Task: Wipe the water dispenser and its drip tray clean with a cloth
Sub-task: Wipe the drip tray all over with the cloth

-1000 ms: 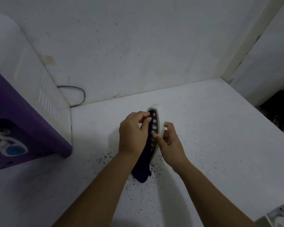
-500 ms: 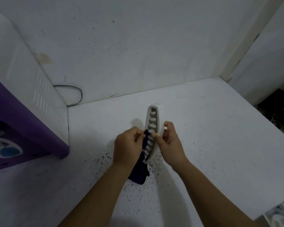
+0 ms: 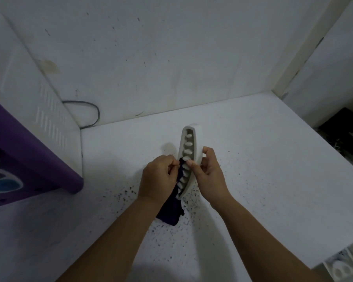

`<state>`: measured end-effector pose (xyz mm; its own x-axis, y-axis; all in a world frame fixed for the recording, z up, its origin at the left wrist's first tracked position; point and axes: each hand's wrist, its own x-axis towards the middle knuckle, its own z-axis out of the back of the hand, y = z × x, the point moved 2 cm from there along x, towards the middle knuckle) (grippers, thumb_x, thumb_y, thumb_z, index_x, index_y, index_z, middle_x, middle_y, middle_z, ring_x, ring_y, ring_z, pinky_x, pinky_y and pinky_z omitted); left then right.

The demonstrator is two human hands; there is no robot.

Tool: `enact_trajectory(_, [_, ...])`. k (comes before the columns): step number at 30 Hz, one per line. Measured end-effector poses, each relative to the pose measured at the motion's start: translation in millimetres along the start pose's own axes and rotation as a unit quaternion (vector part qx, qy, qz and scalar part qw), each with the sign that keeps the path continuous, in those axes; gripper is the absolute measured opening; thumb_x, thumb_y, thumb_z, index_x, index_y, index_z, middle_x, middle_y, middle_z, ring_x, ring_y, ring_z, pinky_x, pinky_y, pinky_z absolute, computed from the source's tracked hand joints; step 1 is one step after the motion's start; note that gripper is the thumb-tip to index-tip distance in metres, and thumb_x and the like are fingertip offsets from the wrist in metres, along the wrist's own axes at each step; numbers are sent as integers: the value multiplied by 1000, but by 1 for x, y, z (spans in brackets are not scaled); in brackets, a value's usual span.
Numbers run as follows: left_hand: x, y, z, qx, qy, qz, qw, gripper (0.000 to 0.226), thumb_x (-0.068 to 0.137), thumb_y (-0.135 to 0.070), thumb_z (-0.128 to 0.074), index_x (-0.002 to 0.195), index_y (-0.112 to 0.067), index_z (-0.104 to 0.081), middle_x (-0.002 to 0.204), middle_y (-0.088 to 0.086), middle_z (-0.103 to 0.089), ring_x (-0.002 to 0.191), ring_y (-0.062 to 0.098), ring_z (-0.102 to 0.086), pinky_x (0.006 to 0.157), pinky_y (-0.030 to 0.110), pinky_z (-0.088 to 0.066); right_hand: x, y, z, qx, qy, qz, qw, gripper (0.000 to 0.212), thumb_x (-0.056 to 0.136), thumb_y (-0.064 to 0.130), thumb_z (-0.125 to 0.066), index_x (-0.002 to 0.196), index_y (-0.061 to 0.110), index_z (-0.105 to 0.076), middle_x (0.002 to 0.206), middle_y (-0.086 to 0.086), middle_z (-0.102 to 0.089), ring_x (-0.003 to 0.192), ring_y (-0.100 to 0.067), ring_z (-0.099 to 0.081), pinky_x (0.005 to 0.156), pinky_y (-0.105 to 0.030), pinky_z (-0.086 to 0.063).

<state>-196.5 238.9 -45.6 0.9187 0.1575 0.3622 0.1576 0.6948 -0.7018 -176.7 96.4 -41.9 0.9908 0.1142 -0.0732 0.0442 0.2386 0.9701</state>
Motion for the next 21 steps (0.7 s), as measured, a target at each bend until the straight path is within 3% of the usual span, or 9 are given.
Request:
enact_trajectory(7, [-41, 25, -11, 31, 64, -25, 997, 6, 80, -3, -67, 75, -6, -67, 68, 7, -63, 55, 18, -57, 50, 24, -48, -3, -1, 3, 23, 7, -14, 1000, 23, 92, 32, -60, 111, 31, -46, 98, -3, -70, 88, -18, -69, 78, -46, -58])
enact_trajectory(13, [-56, 31, -15, 57, 85, -5, 995, 9, 84, -3, -65, 75, -4, -66, 72, 9, -63, 58, 22, -57, 48, 38, -52, -11, 4, -2, 25, 18, -2, 1000, 24, 93, 28, -59, 113, 29, -46, 95, -1, -70, 86, -16, -69, 77, -44, -59])
enact_trajectory(16, [-58, 31, -15, 68, 102, 12, 992, 12, 86, -5, -64, 74, -5, -66, 73, 9, -63, 60, 21, -56, 50, 34, -51, -12, 6, -1, 19, 37, -1, 999, 23, 92, 27, -61, 110, 30, -48, 93, -3, -71, 85, -21, -70, 77, -48, -58])
enact_trajectory(18, [-55, 31, -9, 40, 99, 52, 993, 9, 85, -7, -66, 76, -6, -68, 74, 8, -67, 62, 20, -60, 55, 32, -52, -12, 12, -2, 50, 55, 2, 997, 22, 90, 20, -63, 108, 24, -51, 97, -8, -70, 90, -25, -69, 80, -48, -58])
enact_trajectory(21, [-52, 47, 6, -48, 65, 209, 975, 5, 82, -15, -71, 78, -12, -71, 77, 0, -70, 71, 16, -66, 67, 29, -56, -14, 26, -5, 106, 67, 40, 991, 21, 88, 3, -63, 106, 10, -54, 102, -16, -64, 98, -26, -63, 81, -33, -57])
